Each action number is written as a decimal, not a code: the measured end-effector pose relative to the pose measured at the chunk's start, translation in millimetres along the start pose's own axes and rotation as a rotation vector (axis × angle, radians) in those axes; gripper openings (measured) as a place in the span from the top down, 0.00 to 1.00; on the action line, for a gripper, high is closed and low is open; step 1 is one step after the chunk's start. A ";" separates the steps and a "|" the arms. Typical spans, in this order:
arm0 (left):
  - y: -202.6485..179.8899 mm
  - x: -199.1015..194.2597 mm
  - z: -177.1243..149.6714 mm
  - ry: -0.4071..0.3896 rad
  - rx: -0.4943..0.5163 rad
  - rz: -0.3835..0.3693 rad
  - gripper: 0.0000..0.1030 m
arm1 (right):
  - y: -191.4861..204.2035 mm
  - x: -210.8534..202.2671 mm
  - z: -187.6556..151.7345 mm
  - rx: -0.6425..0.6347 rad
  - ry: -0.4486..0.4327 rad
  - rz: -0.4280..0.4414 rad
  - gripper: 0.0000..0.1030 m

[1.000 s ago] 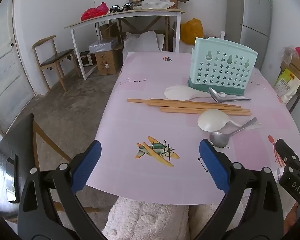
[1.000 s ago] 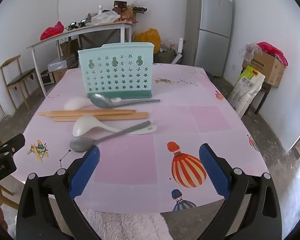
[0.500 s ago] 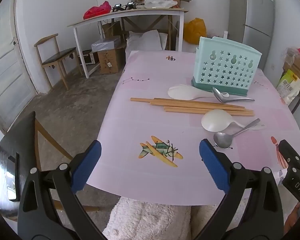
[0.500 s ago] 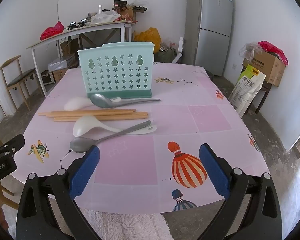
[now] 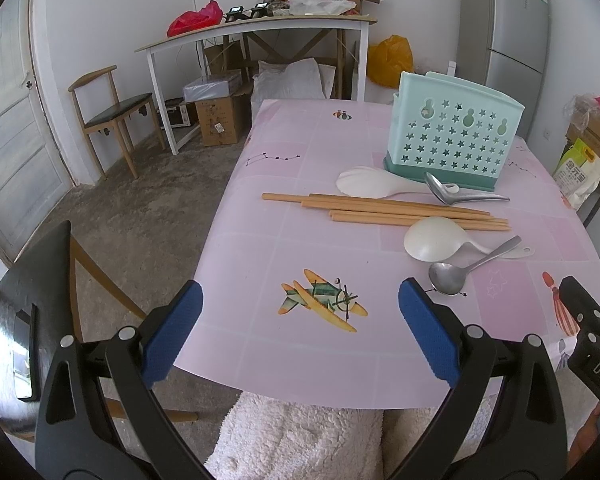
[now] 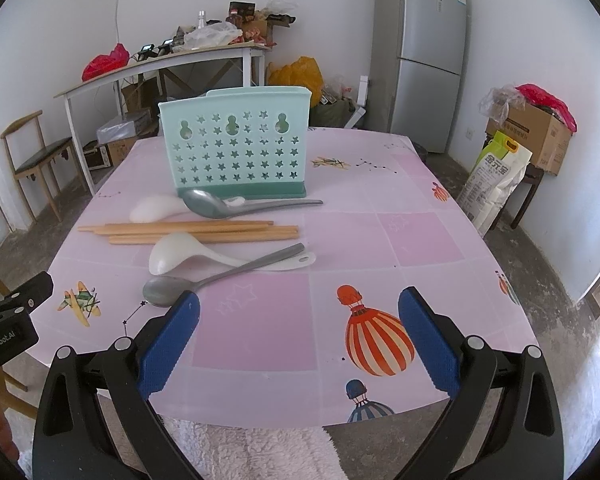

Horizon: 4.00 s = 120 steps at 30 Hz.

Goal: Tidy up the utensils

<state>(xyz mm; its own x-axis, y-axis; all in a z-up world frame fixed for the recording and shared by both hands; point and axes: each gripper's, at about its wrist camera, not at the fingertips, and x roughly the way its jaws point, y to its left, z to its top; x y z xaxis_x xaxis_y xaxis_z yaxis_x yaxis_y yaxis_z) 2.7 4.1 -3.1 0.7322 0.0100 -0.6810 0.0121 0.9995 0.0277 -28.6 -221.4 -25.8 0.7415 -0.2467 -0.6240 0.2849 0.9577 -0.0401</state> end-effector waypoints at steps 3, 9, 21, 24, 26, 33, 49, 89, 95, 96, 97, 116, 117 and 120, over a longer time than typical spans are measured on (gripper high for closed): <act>-0.4 -0.3 -0.7 0.000 0.000 0.001 0.08 | 0.0 -0.2 -0.6 -0.001 0.000 -0.001 0.06; -0.6 0.0 -0.8 0.001 0.000 0.001 0.08 | 0.2 0.5 -1.0 -0.001 -0.002 -0.001 0.06; 0.7 0.5 -2.8 0.003 -0.002 -0.001 0.08 | 3.2 -3.5 -1.3 -0.006 -0.003 0.002 0.06; 0.9 0.7 -2.6 0.005 -0.001 0.000 0.08 | 3.0 -2.6 -1.4 -0.006 -0.002 0.002 0.06; 1.0 0.7 -2.4 0.005 -0.002 0.000 0.08 | 3.1 -2.7 -1.4 -0.006 -0.001 0.001 0.06; 0.6 3.6 -9.1 0.009 -0.003 0.003 0.08 | 3.1 -3.0 -1.4 -0.007 -0.003 0.004 0.06; 1.7 2.1 -3.4 0.023 -0.007 0.028 0.08 | 2.2 0.2 -1.7 -0.012 -0.003 0.019 0.06; -60.3 47.3 -1.7 0.034 0.162 -0.513 0.27 | -38.0 80.9 10.1 0.058 0.062 0.151 0.06; -57.8 66.5 -1.5 0.149 0.056 -0.587 0.45 | -41.6 93.0 7.6 0.082 0.088 0.156 0.06; -55.4 70.2 -1.5 0.171 0.027 -0.595 0.47 | -42.0 94.2 7.4 0.084 0.090 0.158 0.06; -53.3 74.1 -2.4 0.187 0.007 -0.598 0.51 | -42.4 95.2 7.1 0.085 0.091 0.159 0.06; -66.0 99.5 -1.5 0.215 -0.060 -0.546 0.91 | -47.0 92.5 5.9 0.085 0.071 0.162 0.06; -67.0 99.6 -1.3 0.210 -0.060 -0.541 0.91 | -47.2 90.0 6.4 0.082 0.063 0.159 0.06; -65.6 99.0 -1.1 0.218 -0.062 -0.547 0.93 | -48.1 82.0 8.2 0.077 0.044 0.145 0.06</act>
<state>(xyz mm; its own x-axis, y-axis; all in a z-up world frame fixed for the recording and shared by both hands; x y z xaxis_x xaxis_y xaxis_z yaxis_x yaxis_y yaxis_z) 73.6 -60.4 -73.2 0.4743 -0.5078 -0.7191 0.3040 0.8611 -0.4076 23.6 -289.0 -68.6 0.7516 -0.0983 -0.6522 0.2236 0.9682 0.1118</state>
